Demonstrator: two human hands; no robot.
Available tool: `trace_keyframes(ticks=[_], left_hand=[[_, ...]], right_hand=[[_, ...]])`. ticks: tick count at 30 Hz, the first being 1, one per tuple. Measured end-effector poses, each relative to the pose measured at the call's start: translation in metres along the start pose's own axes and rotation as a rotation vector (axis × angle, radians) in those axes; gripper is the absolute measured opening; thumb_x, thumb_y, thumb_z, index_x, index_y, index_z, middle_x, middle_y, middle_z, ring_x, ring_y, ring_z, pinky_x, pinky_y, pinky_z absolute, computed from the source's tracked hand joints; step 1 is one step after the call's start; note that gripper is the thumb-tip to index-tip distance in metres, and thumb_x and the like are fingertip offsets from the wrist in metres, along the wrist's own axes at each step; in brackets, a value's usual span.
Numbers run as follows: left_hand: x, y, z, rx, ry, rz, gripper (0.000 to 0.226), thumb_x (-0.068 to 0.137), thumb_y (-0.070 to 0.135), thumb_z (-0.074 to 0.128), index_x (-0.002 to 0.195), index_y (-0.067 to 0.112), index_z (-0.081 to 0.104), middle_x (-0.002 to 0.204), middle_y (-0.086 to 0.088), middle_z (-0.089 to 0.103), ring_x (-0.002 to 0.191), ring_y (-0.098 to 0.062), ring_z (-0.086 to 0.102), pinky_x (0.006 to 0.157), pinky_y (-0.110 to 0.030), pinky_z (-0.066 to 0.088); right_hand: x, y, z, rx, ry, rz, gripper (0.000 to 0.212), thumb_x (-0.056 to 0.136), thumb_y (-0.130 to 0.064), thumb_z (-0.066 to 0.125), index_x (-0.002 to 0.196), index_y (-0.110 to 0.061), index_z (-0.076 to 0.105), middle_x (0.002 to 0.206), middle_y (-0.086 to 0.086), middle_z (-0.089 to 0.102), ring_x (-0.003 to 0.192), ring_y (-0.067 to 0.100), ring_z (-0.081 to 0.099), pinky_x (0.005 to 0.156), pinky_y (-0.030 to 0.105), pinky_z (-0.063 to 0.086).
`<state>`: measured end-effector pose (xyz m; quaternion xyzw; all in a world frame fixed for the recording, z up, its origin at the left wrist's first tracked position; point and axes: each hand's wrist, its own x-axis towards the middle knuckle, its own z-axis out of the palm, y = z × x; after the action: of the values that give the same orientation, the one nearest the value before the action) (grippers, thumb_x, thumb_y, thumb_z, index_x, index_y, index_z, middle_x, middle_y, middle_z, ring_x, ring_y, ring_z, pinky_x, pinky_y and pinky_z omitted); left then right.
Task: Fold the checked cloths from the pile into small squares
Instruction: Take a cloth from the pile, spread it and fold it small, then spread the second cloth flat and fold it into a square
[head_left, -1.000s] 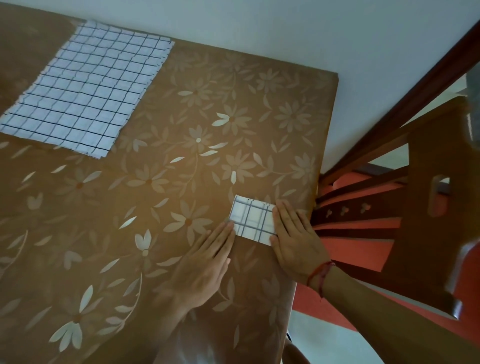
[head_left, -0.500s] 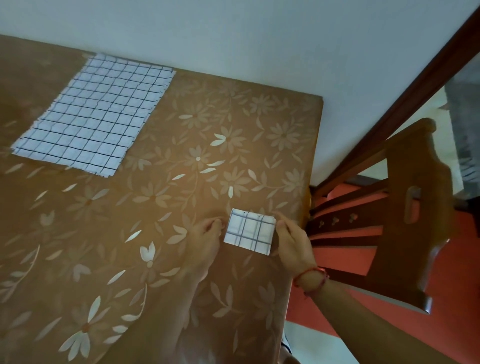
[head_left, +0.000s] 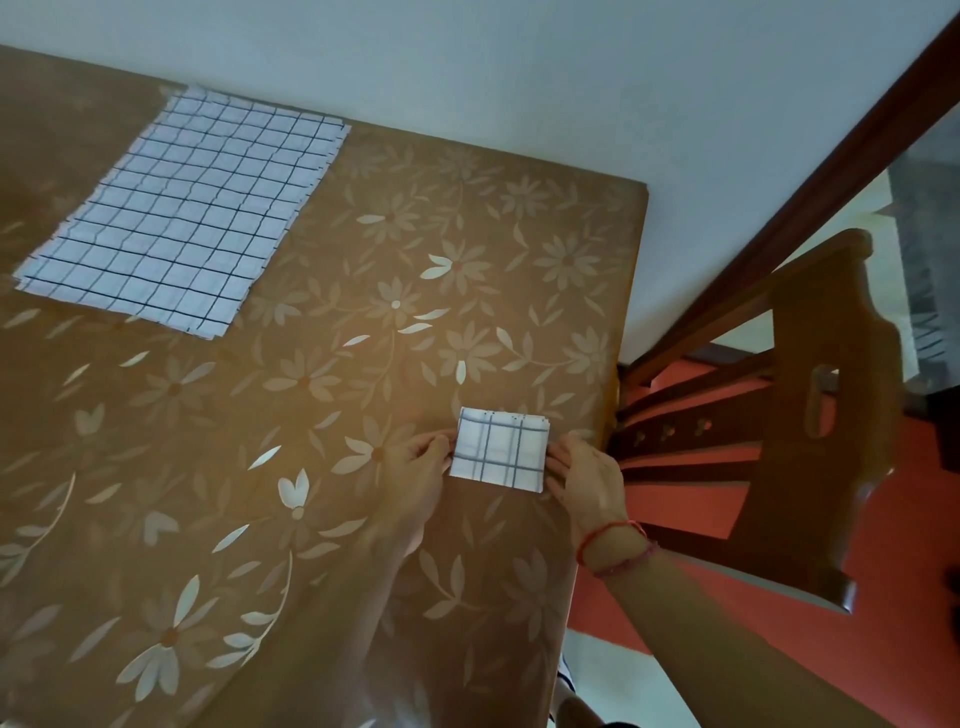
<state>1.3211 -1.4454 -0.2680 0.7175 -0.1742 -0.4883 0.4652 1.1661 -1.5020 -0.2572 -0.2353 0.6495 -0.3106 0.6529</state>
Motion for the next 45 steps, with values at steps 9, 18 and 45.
trace_keyframes(ticks=[9, 18, 45], left_hand=[[0.008, -0.004, -0.002, 0.048, 0.016, -0.009, 0.030, 0.097, 0.016, 0.051, 0.086, 0.028, 0.076, 0.092, 0.007, 0.075, 0.096, -0.013, 0.069, 0.096, -0.041, 0.052], [0.012, -0.007, -0.002, 0.067, 0.022, 0.023, 0.035, 0.095, 0.018, 0.055, 0.076, 0.036, 0.077, 0.103, 0.004, 0.072, 0.098, -0.010, 0.067, 0.093, -0.035, 0.053], [-0.072, 0.031, -0.151, 0.766, 0.415, 0.311, 0.043, 0.095, 0.045, 0.047, 0.131, 0.023, 0.056, 0.132, 0.004, 0.053, 0.124, -0.014, 0.045, 0.101, -0.032, 0.038]], right_hand=[[-0.004, 0.007, -0.002, 0.017, -0.007, 0.008, 0.031, 0.103, -0.020, 0.039, 0.111, 0.000, 0.062, 0.091, 0.002, 0.066, 0.082, 0.007, 0.063, 0.069, 0.023, 0.049], [-0.001, 0.010, -0.005, -0.013, -0.012, 0.000, 0.028, 0.103, -0.021, 0.040, 0.108, -0.005, 0.062, 0.087, -0.002, 0.066, 0.081, 0.008, 0.064, 0.063, 0.020, 0.049], [-0.068, -0.024, 0.077, -1.112, -0.410, -0.797, 0.057, 0.095, -0.047, 0.043, 0.148, -0.036, 0.025, 0.132, -0.015, 0.045, 0.123, 0.013, 0.047, 0.106, 0.028, 0.033]])
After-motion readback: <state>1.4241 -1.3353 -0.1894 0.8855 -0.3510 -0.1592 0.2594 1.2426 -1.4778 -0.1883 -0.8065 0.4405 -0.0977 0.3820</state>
